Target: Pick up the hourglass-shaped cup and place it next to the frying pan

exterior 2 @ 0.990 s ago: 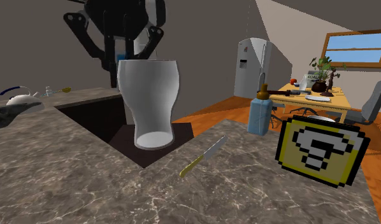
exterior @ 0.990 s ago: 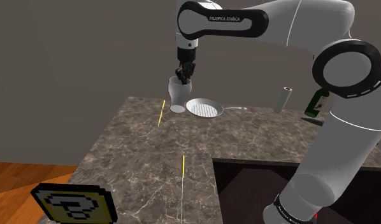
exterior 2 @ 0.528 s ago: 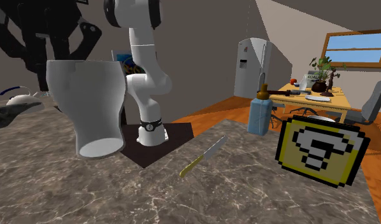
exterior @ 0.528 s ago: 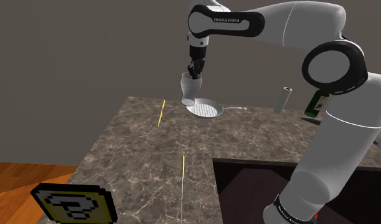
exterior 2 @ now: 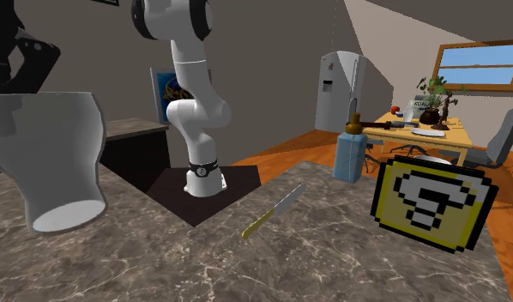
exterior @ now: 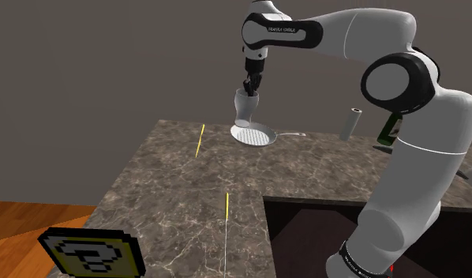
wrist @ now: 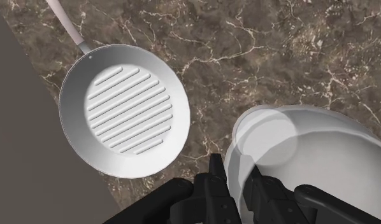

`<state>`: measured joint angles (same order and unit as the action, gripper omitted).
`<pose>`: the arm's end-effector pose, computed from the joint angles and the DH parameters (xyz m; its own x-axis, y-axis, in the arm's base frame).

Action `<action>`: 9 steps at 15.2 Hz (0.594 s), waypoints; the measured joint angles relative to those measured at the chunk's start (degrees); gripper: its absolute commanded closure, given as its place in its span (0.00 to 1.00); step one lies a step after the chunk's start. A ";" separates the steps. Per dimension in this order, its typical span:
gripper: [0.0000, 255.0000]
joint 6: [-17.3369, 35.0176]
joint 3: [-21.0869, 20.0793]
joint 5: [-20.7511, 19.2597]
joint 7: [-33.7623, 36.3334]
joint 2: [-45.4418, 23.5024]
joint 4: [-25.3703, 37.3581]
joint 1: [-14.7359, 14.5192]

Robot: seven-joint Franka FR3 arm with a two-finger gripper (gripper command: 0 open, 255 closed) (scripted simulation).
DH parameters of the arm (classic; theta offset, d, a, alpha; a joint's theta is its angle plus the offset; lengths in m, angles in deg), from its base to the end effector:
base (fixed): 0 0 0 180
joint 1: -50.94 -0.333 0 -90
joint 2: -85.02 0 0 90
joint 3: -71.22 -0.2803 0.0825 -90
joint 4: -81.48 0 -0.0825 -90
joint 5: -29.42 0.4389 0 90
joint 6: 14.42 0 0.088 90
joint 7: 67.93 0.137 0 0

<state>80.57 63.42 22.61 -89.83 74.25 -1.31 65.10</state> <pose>0.6612 -0.0953 0.5149 0.9619 0.2732 -0.0103 0.2730 -0.9572 0.0962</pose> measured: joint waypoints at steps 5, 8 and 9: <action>1.00 3.88 0.10 0.06 0.10 0.62 -4.49 0.22; 1.00 6.09 0.08 0.00 0.41 0.62 -6.72 0.21; 1.00 6.93 0.11 0.01 0.40 0.74 -7.67 0.27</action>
<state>87.50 63.53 22.62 -89.43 74.99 -8.99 65.37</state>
